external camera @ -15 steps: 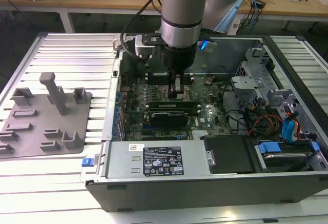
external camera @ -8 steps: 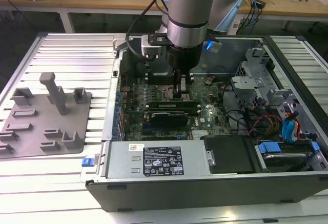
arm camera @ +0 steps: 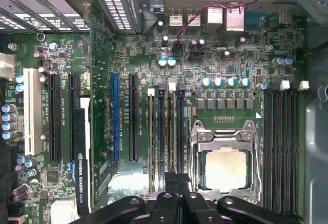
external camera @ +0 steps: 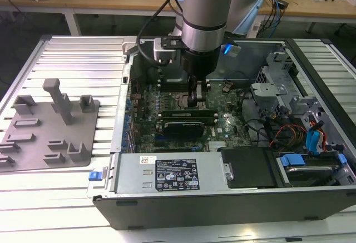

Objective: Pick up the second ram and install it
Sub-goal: 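Press down the second ram until it locks into place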

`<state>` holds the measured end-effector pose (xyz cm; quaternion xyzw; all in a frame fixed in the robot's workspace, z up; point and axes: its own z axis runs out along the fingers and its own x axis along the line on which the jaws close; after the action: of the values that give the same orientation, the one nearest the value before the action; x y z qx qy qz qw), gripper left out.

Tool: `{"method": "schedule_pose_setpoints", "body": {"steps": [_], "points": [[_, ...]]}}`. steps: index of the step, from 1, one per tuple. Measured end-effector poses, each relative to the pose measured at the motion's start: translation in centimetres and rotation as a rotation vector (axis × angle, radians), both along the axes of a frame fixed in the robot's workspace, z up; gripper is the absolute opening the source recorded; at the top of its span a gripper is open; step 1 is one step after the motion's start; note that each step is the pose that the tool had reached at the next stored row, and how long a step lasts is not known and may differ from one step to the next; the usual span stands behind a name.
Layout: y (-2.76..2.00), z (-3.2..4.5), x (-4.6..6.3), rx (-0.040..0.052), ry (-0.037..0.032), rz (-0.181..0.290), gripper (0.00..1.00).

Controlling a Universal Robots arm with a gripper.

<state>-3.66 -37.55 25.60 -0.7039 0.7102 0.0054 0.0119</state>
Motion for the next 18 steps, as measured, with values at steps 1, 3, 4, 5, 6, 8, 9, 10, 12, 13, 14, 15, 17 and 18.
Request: {"method": "schedule_pose_setpoints", "body": {"steps": [1,3,4,5,6,8,9,10,12,13,14,15,17,18], "points": [[0.00,0.00,0.0,0.0000,0.0001,0.000,0.08],[0.00,-0.02,0.4,0.0001,0.0000,0.000,0.08],[0.00,-0.04,1.1,0.0001,-0.0001,0.000,0.08],[0.00,-0.06,1.7,0.0000,0.0000,0.000,0.08],[0.00,-0.08,2.2,0.0000,0.0000,0.000,0.08],[0.00,-0.15,3.2,-0.0001,0.0002,0.000,0.08],[0.00,-0.20,3.9,-0.0001,0.0003,0.000,0.08],[0.00,-0.27,4.5,0.0001,0.0002,0.000,0.08],[0.02,-0.65,4.9,0.0001,0.0002,0.000,0.08],[0.06,-0.77,4.9,0.0000,0.0003,0.000,0.08],[0.16,-0.87,4.9,0.0004,0.0002,0.000,0.08],[0.22,-1.01,4.9,0.0003,0.0003,0.000,0.08],[0.26,-1.31,4.9,0.0004,0.0003,0.000,0.08],[0.29,-1.49,5.0,0.0005,0.0002,0.000,0.08]]}}
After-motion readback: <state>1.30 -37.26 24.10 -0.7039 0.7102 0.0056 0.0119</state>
